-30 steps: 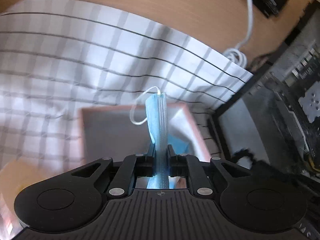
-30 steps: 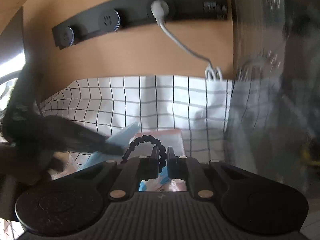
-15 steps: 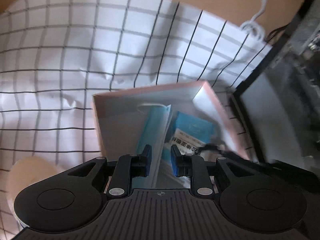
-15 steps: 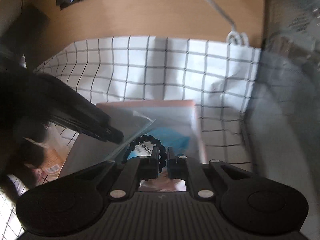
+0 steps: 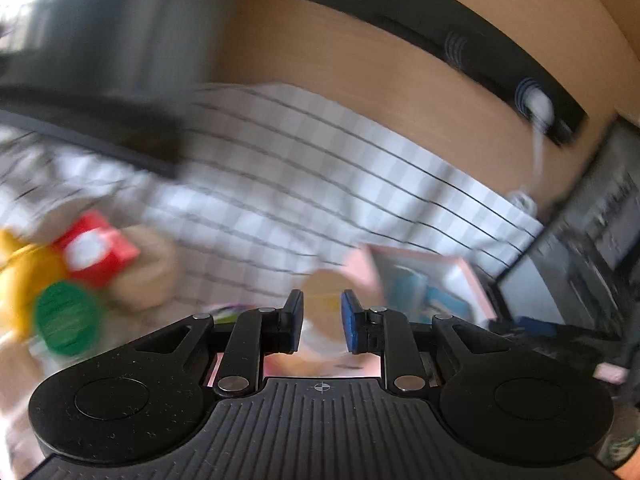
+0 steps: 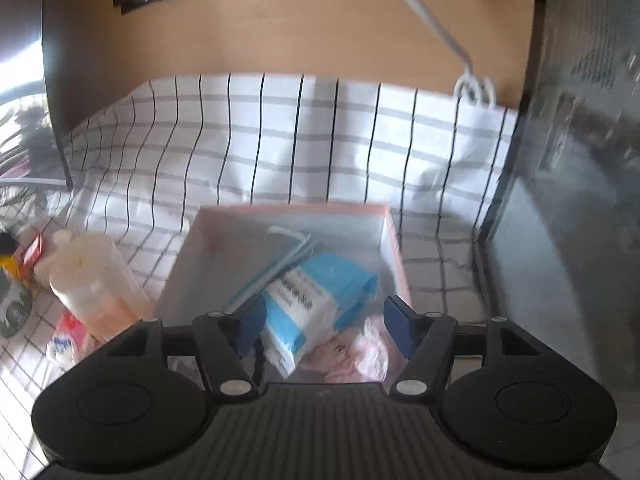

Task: Organize soft objects
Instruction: 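Lower the left tool onto the cotton swab bundle and grasp it, then grasp the yellow rabbit-ear toy with the right tool while the left tool lifts the swabs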

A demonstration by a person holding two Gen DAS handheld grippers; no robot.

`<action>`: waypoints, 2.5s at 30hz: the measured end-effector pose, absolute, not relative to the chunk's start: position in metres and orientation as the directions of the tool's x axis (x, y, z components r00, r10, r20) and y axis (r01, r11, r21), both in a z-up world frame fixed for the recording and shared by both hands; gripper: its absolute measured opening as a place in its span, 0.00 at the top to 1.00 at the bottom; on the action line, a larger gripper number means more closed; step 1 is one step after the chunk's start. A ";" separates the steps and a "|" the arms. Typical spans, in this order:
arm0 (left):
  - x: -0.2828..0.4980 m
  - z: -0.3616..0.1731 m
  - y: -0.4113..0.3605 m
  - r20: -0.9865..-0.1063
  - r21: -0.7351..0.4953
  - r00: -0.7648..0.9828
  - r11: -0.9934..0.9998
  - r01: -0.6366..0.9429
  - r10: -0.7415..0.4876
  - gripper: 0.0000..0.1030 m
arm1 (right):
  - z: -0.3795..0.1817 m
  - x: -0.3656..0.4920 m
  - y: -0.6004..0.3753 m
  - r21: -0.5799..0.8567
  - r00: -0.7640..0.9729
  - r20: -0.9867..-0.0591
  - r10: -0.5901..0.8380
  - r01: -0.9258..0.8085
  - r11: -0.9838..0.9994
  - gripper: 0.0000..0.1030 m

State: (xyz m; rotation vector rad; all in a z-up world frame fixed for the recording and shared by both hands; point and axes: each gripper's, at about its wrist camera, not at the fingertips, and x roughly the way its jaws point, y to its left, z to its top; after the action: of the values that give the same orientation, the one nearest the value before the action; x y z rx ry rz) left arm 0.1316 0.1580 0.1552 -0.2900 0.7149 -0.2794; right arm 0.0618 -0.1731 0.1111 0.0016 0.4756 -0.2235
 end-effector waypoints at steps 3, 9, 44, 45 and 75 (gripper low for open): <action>0.118 0.151 0.203 -0.603 -0.361 0.746 0.930 0.061 -0.283 0.78 | 0.132 0.060 -0.158 -0.019 0.871 -0.444 -0.211 0.227 0.974 0.35; 0.087 0.144 0.283 -0.588 -0.364 0.790 0.929 -0.064 -0.175 0.78 | 0.171 0.065 -0.082 -0.054 0.902 -0.416 -0.114 0.101 0.993 0.35; 0.075 0.043 0.310 -0.649 0.315 0.712 0.946 -0.072 0.270 0.57 | 0.172 0.164 0.139 -0.257 0.812 -0.543 0.215 -0.405 0.878 0.29; 0.076 0.043 0.321 -0.649 0.332 0.694 0.937 -0.109 0.311 0.57 | 0.169 0.164 0.137 -0.250 0.808 -0.548 0.216 -0.405 0.880 0.29; 0.127 0.044 0.409 -0.771 -0.202 0.637 0.945 -0.257 0.008 0.22 | 0.134 0.165 0.120 -0.193 0.743 -0.639 0.199 -0.405 0.894 0.29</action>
State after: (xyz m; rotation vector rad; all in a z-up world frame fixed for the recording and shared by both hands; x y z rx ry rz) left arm 0.1270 0.4092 0.0443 -0.3076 0.8704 0.1541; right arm 0.1648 0.1198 0.1336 -0.3326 0.6547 0.3376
